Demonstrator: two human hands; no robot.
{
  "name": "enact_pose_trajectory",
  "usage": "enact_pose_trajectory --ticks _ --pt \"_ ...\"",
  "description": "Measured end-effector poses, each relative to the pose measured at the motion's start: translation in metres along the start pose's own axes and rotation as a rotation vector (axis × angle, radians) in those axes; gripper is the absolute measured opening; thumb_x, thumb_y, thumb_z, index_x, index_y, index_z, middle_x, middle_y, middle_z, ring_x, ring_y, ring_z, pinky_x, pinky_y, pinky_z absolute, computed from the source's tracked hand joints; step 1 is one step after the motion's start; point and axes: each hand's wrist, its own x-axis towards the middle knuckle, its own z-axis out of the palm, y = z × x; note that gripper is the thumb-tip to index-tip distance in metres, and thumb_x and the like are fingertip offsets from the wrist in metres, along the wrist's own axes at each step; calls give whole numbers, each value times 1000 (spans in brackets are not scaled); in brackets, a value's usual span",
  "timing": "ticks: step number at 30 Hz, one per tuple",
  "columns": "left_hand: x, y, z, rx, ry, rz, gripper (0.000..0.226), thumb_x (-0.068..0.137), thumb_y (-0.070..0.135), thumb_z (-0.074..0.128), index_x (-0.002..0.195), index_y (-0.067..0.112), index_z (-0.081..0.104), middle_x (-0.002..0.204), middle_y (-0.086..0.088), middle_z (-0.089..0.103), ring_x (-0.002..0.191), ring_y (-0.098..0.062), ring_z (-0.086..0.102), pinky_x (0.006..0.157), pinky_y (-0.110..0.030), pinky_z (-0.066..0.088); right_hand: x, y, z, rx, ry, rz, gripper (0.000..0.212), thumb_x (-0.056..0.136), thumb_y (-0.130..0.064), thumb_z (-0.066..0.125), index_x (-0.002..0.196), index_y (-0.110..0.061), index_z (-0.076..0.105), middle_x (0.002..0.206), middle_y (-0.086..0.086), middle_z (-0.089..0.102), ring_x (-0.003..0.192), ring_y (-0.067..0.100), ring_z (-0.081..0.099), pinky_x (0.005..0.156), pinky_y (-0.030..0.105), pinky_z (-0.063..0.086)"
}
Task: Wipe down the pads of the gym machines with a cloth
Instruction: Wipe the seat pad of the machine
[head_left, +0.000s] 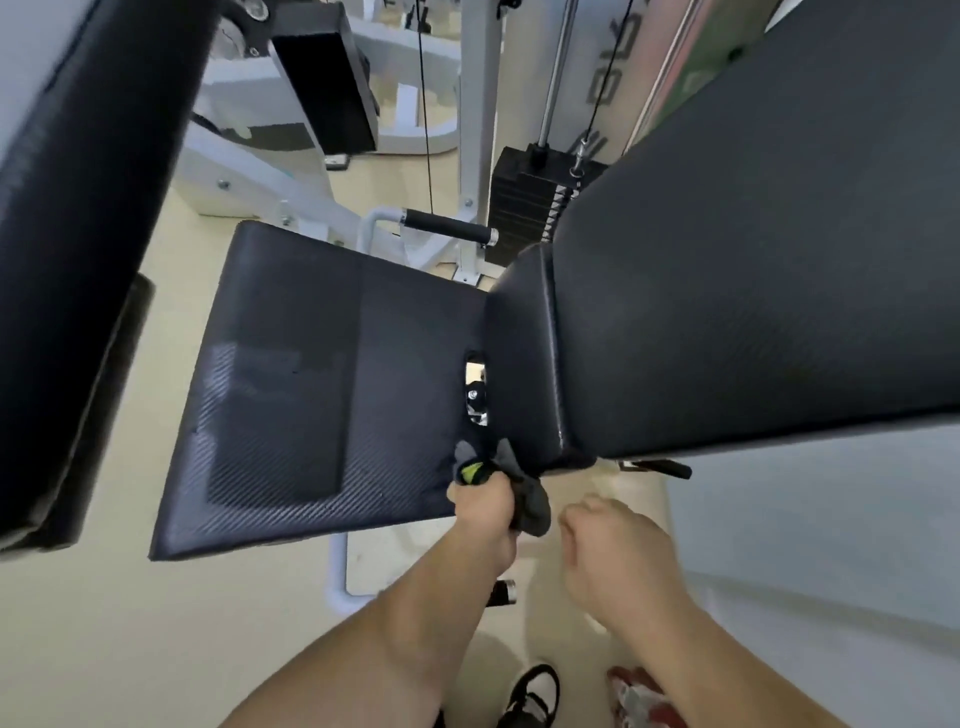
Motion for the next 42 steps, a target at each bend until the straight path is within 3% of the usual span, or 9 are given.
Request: enact_pose_trajectory --ticks 5,8,12,15,20,24,28,31,42 --pt "-5 -19 25 -256 -173 -199 30 102 17 56 131 24 60 69 0 46 54 -18 46 53 -25 37 -2 40 -6 297 -38 251 20 92 -20 48 93 -27 66 93 -9 64 86 18 59 65 32 45" --pt "-56 -7 28 -343 -436 -310 23 102 24 53 79 23 51 58 4 25 43 -11 31 43 -20 28 0 46 -12 497 -26 320 16 88 -15 50 81 -21 63 76 -5 64 75 22 61 65 34 48" --pt "-114 15 2 -143 -472 -241 16 96 12 50 84 13 61 68 -4 61 61 -13 58 62 -21 45 -9 49 -16 533 -38 351 14 79 -9 47 68 -16 52 64 -1 55 62 25 51 55 31 34" --pt "-119 28 -30 284 -218 121 31 73 17 62 104 20 65 99 -15 77 86 -28 73 82 -41 61 -11 39 -7 493 -137 336 18 83 -14 49 66 -17 54 61 -2 55 61 23 53 55 29 35" --pt "-58 64 -84 1058 17 1009 41 85 15 60 123 31 53 116 5 64 103 -19 60 88 -34 51 12 4 46 585 -132 167 22 87 -17 48 65 -19 45 61 -4 46 62 18 42 57 34 36" --pt "37 54 -107 1908 -20 1117 47 93 33 56 139 30 47 168 -10 20 151 -34 24 120 -47 28 59 -8 114 712 -118 268 25 100 -42 50 82 -25 46 82 -6 51 80 23 52 71 32 39" --pt "86 38 -102 1987 21 1291 45 85 34 64 127 32 47 167 -9 21 151 -36 21 120 -54 19 99 2 174 723 69 321 36 100 -51 51 113 -19 64 108 4 66 104 28 63 79 35 47" --pt "106 35 -90 2003 69 1514 46 81 33 62 125 29 51 162 -10 33 145 -36 32 117 -54 26 106 6 212 836 245 266 9 95 -42 65 99 -34 65 100 -3 69 90 17 65 77 38 54" --pt "101 10 -96 1996 -123 1764 37 84 44 48 120 34 46 135 2 41 115 -25 44 98 -41 38 137 23 249 629 428 181 22 94 -40 63 101 -21 57 87 2 59 82 29 60 76 42 51"
